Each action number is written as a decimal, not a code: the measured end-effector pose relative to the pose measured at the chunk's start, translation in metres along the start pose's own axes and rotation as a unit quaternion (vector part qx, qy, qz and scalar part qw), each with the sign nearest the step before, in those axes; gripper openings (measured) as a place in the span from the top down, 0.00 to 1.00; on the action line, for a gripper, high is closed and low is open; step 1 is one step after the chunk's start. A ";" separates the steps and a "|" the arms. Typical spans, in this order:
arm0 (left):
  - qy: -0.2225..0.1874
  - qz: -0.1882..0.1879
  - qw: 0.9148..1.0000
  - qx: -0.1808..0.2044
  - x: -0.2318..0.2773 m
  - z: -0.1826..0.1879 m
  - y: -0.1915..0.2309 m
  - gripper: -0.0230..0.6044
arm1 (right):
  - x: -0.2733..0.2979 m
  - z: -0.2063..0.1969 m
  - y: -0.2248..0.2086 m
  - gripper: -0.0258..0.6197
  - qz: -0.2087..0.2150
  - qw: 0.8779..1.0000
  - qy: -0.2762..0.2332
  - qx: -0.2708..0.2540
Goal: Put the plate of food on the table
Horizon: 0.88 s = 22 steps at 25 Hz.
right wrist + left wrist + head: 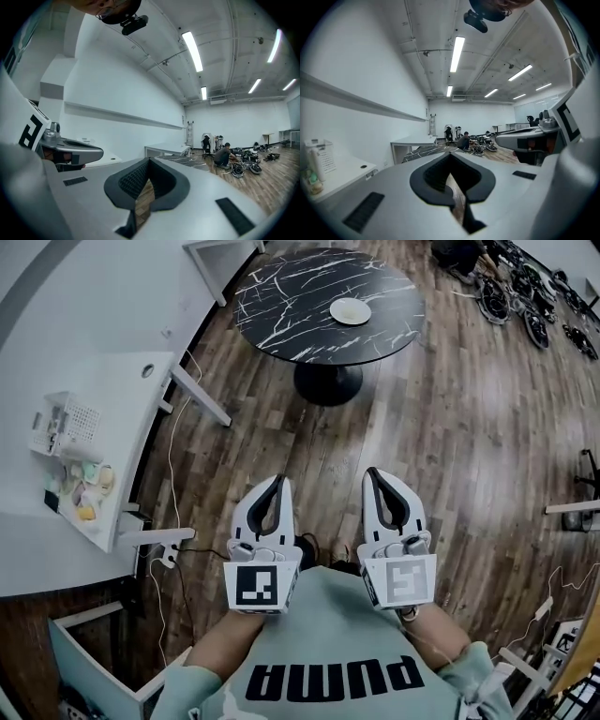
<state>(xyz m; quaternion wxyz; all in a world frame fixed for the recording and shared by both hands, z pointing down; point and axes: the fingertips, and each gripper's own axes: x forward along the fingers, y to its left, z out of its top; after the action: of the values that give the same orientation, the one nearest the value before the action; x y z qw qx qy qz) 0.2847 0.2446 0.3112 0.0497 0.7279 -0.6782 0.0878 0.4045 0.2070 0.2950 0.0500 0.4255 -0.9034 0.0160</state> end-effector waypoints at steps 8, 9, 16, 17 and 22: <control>0.002 0.000 1.000 -0.002 -0.020 -0.018 -0.035 0.95 | -0.042 -0.023 -0.012 0.95 -0.002 1.000 0.021 -0.004; 0.000 0.001 1.000 -0.004 -0.021 -0.018 -0.037 0.95 | -0.044 -0.023 -0.013 0.95 -0.004 1.000 0.022 -0.004; -0.005 -0.006 1.000 0.000 -0.027 -0.017 -0.050 0.95 | -0.054 -0.025 -0.021 0.95 -0.009 1.000 0.022 -0.006; -0.004 -0.007 1.000 0.001 -0.026 -0.018 -0.050 0.95 | -0.055 -0.025 -0.022 0.95 -0.010 1.000 0.022 -0.006; -0.006 -0.006 1.000 0.002 -0.022 -0.015 -0.050 0.95 | -0.051 -0.022 -0.023 0.95 -0.006 1.000 0.022 -0.008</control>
<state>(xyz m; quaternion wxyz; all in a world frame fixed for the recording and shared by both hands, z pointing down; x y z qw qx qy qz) 0.3319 0.2732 0.3238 0.0451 0.7328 -0.6737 0.0843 0.4560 0.2331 0.3115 0.0730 0.4298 -0.8998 0.0181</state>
